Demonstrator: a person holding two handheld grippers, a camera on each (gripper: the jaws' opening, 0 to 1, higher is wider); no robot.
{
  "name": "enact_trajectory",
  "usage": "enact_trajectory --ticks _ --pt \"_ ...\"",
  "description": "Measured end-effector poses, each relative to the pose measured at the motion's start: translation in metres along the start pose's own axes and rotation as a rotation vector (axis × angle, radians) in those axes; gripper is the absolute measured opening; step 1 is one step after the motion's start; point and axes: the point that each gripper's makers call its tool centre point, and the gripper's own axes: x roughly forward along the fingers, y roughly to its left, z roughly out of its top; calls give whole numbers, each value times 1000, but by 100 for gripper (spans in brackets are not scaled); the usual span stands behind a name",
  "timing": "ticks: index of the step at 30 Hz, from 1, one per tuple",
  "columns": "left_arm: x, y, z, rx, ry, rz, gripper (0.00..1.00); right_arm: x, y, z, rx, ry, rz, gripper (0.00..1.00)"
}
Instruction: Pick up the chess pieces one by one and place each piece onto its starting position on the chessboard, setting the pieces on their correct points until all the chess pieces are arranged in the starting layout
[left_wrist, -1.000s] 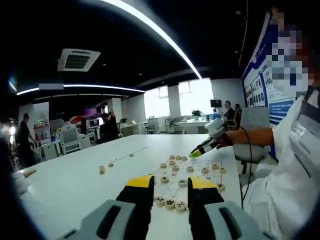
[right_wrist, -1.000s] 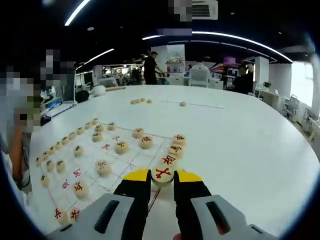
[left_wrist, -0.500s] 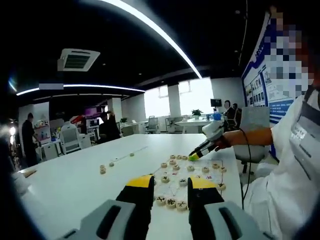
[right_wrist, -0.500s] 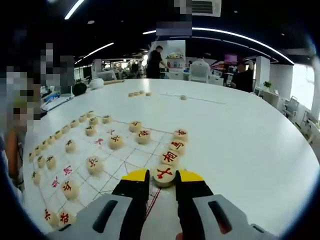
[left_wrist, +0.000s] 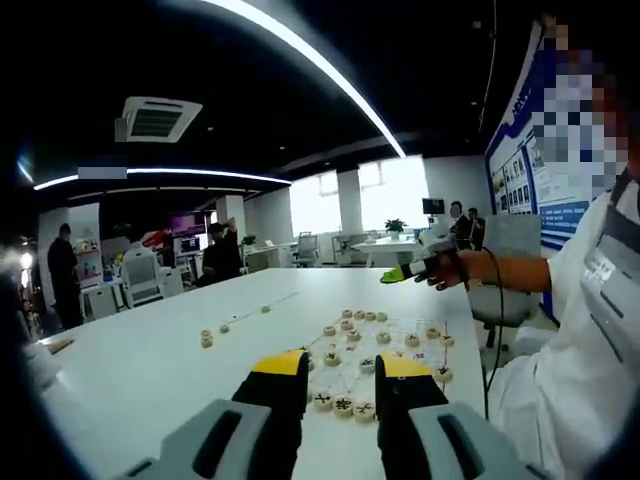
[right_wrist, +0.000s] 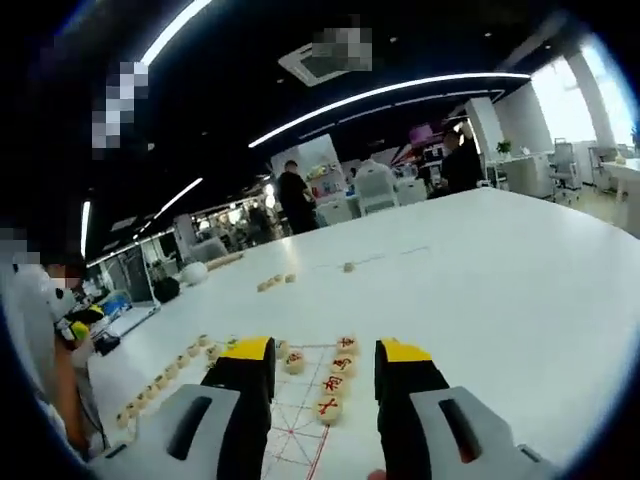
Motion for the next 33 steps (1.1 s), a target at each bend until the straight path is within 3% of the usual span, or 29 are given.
enact_trajectory --ticks 4,12,17,25,33 --pt "0 0 0 -5 1 4 29 7 22 4 -8 4 49 41" --pt "-4 7 -1 -17 -1 25 29 45 71 -9 -55 74 127 39" --pt "-6 11 0 -28 -9 35 29 75 83 -9 -100 104 135 37" --pt "-14 25 -4 -51 -2 83 29 143 106 -9 -124 135 110 35" --pt "-16 32 -4 -61 -5 98 28 215 136 -22 -264 189 117 35"
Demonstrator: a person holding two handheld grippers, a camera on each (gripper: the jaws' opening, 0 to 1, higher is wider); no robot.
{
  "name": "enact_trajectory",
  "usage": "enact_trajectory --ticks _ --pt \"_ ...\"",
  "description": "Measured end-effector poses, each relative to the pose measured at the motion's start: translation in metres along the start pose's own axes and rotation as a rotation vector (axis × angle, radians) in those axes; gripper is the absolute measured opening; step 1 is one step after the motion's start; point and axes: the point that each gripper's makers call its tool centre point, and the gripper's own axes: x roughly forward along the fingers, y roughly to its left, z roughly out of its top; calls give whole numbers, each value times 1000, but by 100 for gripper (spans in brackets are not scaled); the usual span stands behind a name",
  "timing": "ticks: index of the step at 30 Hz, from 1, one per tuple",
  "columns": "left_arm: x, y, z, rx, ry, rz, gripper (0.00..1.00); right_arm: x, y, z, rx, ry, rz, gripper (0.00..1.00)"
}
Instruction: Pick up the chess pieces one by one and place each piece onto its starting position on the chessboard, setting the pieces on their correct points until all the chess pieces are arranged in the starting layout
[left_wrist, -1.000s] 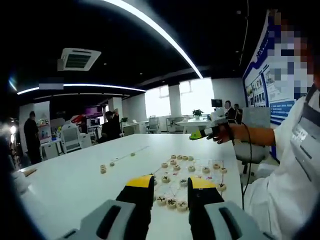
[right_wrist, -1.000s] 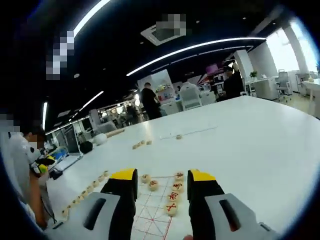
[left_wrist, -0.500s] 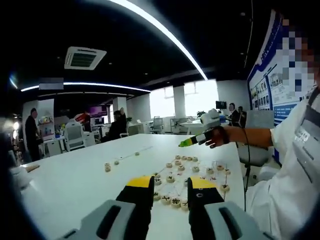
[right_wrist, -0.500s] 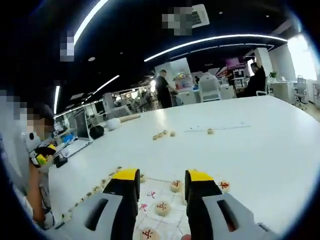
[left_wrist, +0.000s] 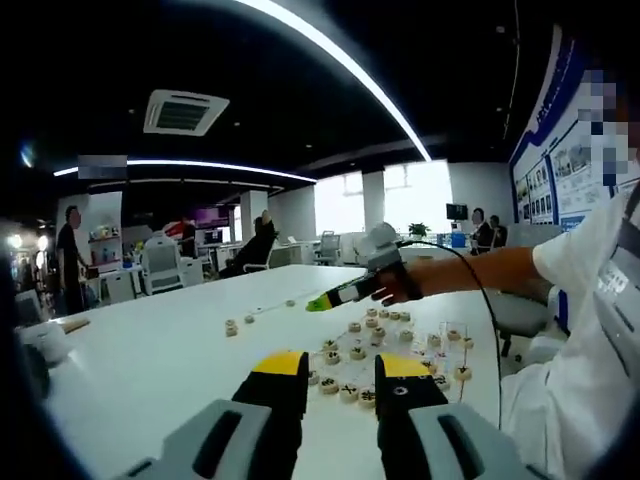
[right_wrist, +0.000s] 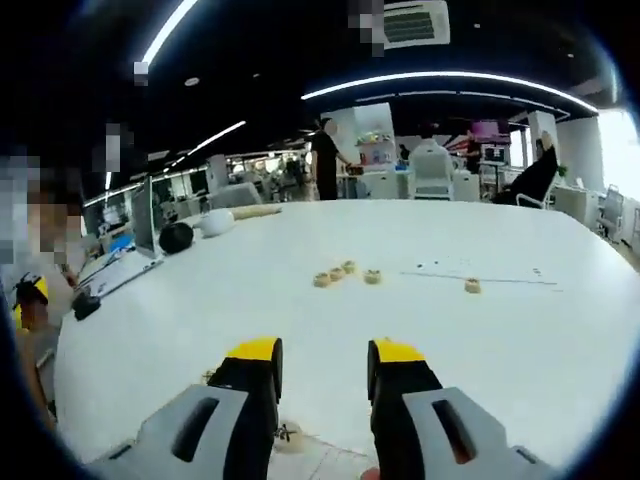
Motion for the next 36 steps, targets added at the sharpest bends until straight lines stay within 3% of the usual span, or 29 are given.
enact_trajectory --ticks 4,11,21,28,30,31,36 --pt "0 0 1 2 -1 -1 28 48 12 2 -89 32 4 36" --pt "-3 1 1 -6 -12 -3 28 114 27 1 -113 53 -2 36" --pt "-2 3 2 -12 -19 -12 28 179 -1 6 -122 75 -102 35" --pt "-2 3 4 -10 -23 -15 28 193 -1 12 -88 52 -132 33" --pt "-2 2 5 -10 -24 -20 28 196 -6 14 -108 56 -157 19" --pt "-2 1 5 -10 -25 -23 28 198 -5 16 -119 54 -151 18" --pt "-1 2 4 -13 -24 -26 28 186 4 12 -166 77 -129 18"
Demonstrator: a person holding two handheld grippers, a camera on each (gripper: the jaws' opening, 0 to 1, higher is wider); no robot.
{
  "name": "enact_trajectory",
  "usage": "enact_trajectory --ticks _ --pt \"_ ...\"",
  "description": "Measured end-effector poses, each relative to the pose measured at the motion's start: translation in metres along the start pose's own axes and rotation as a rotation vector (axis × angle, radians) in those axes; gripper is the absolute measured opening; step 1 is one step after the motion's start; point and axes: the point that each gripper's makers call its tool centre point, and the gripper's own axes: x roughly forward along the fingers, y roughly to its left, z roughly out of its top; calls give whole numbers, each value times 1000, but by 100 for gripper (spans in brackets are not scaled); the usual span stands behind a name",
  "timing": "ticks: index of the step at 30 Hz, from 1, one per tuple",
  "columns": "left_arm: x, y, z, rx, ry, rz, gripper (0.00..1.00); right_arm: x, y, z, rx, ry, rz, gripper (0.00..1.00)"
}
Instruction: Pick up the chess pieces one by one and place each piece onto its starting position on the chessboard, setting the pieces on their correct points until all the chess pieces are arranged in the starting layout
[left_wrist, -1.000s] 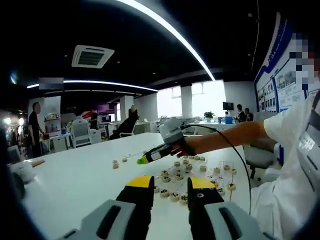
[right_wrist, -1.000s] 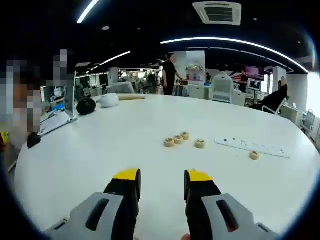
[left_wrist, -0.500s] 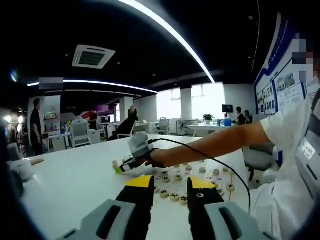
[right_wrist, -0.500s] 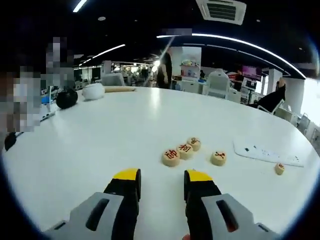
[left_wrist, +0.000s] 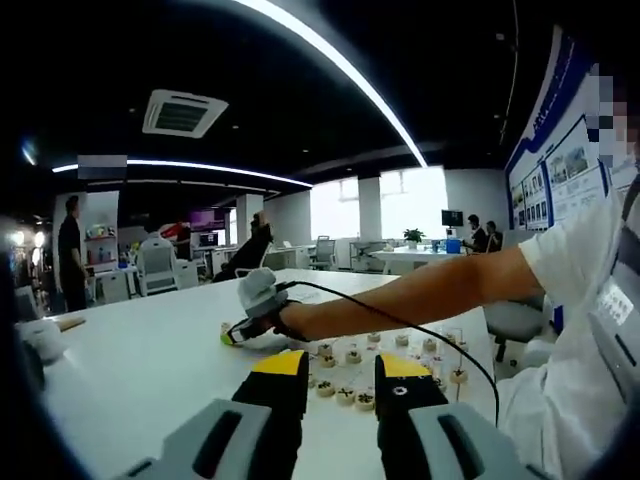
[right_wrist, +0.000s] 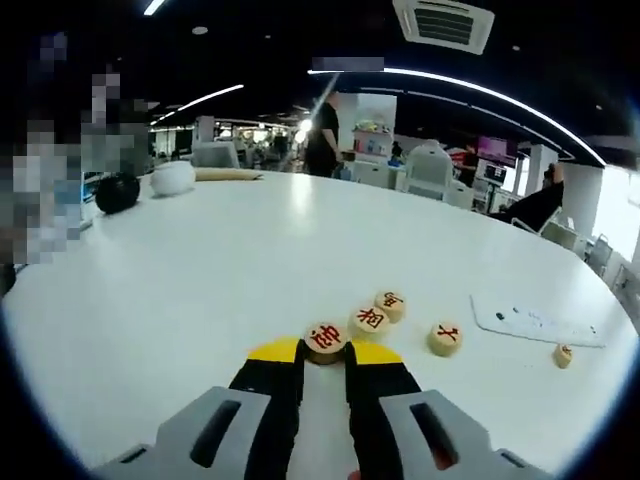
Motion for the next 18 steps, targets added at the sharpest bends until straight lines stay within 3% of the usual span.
enact_trajectory --ticks 7,9,11,15,18 --pt "2 -4 2 5 1 -6 28 -47 18 10 -130 -49 71 18" --pt "2 -5 2 8 2 -6 28 -76 31 8 -164 -79 132 18" --pt "2 -6 2 8 2 -8 28 -105 38 3 -106 -97 182 18" --pt "4 -10 2 16 9 -13 28 -160 31 -9 -99 -88 206 18" --pt "6 -14 4 22 7 -20 28 -194 22 -4 -130 -109 212 18"
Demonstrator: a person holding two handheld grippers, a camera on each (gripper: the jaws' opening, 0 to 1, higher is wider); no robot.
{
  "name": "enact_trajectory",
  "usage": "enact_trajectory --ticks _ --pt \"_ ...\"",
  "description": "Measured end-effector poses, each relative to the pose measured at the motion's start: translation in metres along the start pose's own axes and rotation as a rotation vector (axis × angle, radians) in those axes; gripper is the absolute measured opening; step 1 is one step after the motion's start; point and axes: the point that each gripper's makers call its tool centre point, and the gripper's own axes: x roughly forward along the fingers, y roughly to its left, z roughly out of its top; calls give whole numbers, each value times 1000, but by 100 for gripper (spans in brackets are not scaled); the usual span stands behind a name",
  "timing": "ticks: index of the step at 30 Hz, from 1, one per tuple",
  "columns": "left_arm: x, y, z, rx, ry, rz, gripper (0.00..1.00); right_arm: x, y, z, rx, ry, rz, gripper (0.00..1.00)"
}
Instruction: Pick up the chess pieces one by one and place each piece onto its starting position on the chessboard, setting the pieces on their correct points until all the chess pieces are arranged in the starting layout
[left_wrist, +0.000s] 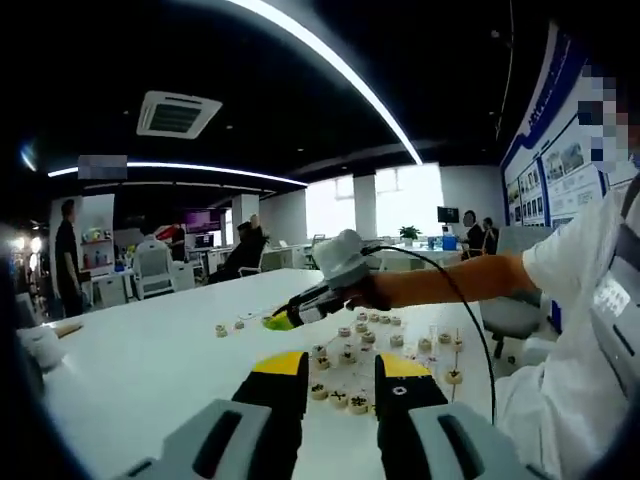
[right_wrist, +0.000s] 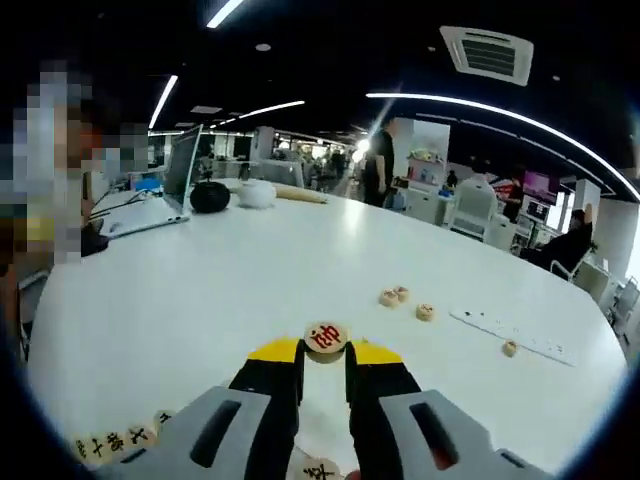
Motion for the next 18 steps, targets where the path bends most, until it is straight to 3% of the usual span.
enact_trajectory --ticks 2,3,5,8,12,18 --pt "2 -4 1 3 -3 -17 28 -31 -4 2 -34 -1 -7 18" --pt "2 -6 1 4 -4 -22 28 -36 -5 2 -41 4 -11 18" --pt "4 -20 7 -10 -41 -85 28 -65 -9 0 -41 3 -21 18" --pt "4 -29 12 -5 -55 -109 28 -104 -14 -4 14 -21 -30 18" --pt "5 -30 10 1 -46 -110 28 -149 -25 -23 58 -28 -70 18" --pt "6 -28 8 -4 -40 -102 28 -200 -38 -70 132 1 -164 18"
